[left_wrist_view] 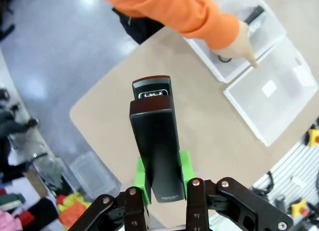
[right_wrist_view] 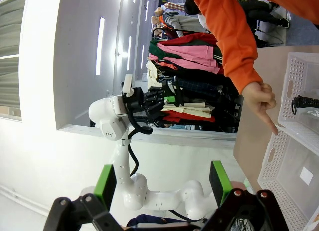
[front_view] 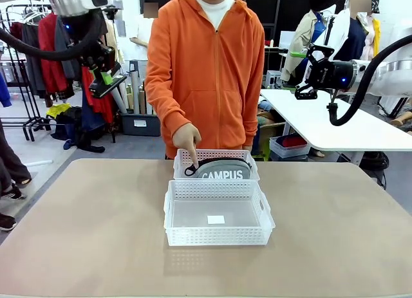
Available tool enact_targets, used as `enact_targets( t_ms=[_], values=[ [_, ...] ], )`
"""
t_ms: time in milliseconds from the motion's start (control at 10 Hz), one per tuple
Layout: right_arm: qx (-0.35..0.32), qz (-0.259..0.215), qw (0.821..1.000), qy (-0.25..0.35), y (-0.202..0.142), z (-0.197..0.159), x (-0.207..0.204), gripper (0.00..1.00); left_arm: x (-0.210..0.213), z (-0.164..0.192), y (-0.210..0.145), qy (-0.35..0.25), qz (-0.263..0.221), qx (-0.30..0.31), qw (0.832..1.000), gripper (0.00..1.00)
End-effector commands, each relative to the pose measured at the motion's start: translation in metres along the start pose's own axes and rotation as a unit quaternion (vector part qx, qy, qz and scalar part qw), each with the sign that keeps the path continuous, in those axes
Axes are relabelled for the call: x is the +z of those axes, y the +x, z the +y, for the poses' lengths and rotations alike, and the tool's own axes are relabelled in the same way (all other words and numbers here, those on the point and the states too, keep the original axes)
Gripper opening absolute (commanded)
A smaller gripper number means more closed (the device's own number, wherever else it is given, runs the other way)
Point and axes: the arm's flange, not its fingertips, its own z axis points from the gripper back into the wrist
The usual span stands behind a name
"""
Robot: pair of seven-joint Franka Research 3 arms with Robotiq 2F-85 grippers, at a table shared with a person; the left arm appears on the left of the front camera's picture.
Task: Distribute items into two baskets.
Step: Place the picked Stapler into the Organizing basket as instructed by the person.
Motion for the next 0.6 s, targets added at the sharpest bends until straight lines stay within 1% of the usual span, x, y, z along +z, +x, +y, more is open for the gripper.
enact_targets(
  t_ms=[0, 100, 200, 300, 400, 500],
  values=[
    [-0.004, -0.005, 1.000, 0.004, 0.000, 0.003, 0.000, 1.00, 0.000, -0.009, -0.014, -0.001, -0.031, -0.087, 0.996, 0.00],
    [-0.004, -0.005, 1.000, 0.004, 0.000, 0.003, 0.000, 1.00, 0.005, -0.023, -0.013, -0.001, -0.030, -0.144, 0.989, 0.00],
    [-0.004, -0.005, 1.000, 0.004, 0.000, 0.003, 0.000, 1.00, 0.009, -0.037, -0.010, -0.006, -0.047, -0.200, 0.979, 0.00],
    [-0.004, -0.005, 1.000, 0.004, 0.000, 0.003, 0.000, 1.00, 0.011, -0.053, -0.007, -0.009, -0.062, -0.260, 0.964, 0.00],
    [-0.004, -0.005, 1.000, 0.004, 0.000, 0.003, 0.000, 1.00, 0.014, -0.068, -0.005, -0.015, -0.074, -0.295, 0.953, 0.00],
    [-0.004, -0.005, 1.000, 0.004, 0.000, 0.003, 0.000, 1.00, 0.016, -0.085, -0.004, -0.031, -0.085, -0.334, 0.938, 0.00]
  ],
)
